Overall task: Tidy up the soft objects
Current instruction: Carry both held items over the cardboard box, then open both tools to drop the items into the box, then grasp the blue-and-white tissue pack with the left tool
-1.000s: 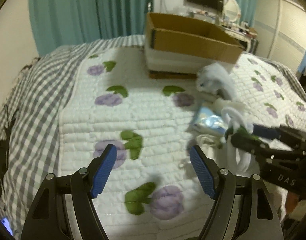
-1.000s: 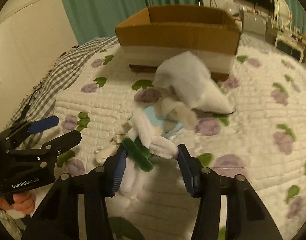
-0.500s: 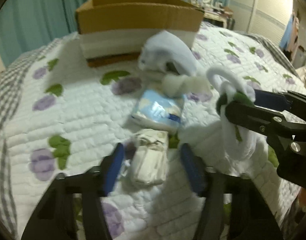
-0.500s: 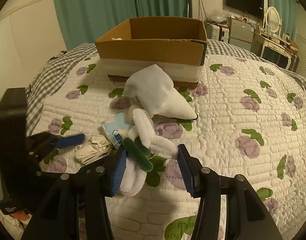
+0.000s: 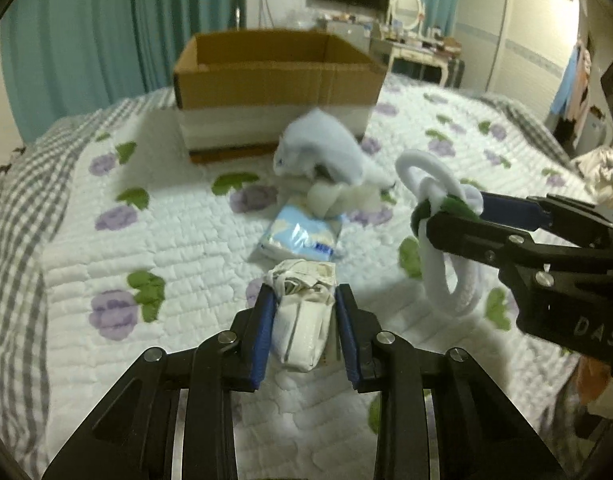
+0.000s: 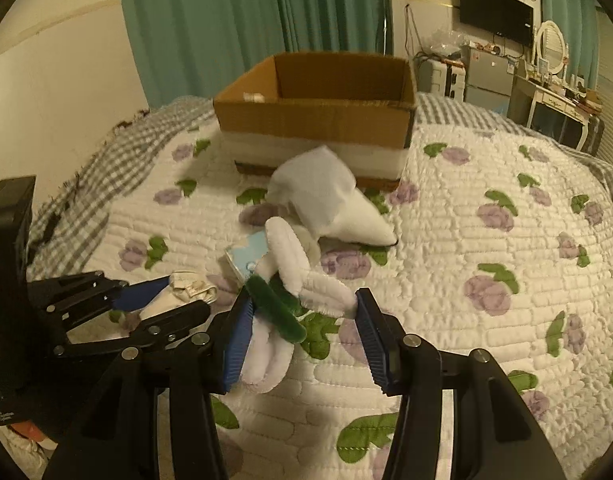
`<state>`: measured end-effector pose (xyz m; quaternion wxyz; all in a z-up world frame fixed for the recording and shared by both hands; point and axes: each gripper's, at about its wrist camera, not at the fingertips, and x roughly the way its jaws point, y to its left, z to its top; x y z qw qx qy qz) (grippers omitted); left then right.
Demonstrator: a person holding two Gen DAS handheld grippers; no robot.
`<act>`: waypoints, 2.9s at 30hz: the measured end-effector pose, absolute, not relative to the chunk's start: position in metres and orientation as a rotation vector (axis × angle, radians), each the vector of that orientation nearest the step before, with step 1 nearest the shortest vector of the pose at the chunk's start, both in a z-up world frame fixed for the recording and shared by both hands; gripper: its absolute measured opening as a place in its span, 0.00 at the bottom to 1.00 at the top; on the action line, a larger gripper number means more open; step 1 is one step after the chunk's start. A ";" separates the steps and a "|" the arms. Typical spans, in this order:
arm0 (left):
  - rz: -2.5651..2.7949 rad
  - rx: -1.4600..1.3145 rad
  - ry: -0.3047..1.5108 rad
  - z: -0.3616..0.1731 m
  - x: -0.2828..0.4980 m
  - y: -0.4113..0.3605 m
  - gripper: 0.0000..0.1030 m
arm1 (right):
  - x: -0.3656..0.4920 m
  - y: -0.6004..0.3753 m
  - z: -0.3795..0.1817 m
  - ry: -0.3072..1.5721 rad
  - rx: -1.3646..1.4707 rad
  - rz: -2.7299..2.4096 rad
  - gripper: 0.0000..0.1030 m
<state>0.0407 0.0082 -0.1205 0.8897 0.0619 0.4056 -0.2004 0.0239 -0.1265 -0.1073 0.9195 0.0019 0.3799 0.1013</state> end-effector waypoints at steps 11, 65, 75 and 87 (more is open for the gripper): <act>-0.410 0.073 0.684 -0.032 0.050 0.008 0.28 | 0.026 -0.150 -0.021 0.599 0.031 0.208 0.48; -0.243 0.118 0.380 0.128 0.066 0.020 0.75 | 0.032 -0.151 0.116 0.428 -0.135 0.104 0.99; -0.181 0.156 0.463 0.015 0.058 0.021 0.75 | 0.027 -0.158 0.004 0.525 -0.048 0.131 0.99; -0.322 0.201 0.766 -0.133 0.093 -0.027 0.75 | 0.068 -0.186 -0.103 0.704 0.023 0.088 0.99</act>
